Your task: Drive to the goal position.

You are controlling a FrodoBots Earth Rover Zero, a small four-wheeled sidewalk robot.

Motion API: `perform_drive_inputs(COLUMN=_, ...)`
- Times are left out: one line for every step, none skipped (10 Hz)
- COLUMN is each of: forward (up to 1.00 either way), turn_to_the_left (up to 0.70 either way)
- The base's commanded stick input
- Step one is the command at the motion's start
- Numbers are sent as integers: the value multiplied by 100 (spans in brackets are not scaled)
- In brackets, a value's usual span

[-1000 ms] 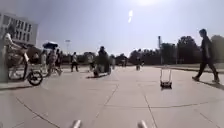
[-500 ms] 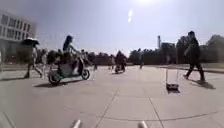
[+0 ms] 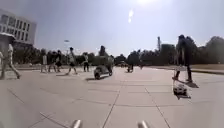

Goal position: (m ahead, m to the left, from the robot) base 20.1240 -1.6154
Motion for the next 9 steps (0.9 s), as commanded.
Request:
perform_drive_inputs(forward=70, turn_to_the_left=0)
perform_drive_inputs(forward=70, turn_to_the_left=0)
perform_drive_inputs(forward=70, turn_to_the_left=0)
perform_drive_inputs(forward=70, turn_to_the_left=0)
perform_drive_inputs(forward=70, turn_to_the_left=0)
perform_drive_inputs(forward=70, turn_to_the_left=0)
perform_drive_inputs(forward=70, turn_to_the_left=0)
perform_drive_inputs(forward=70, turn_to_the_left=0)
perform_drive_inputs(forward=70, turn_to_the_left=-1)
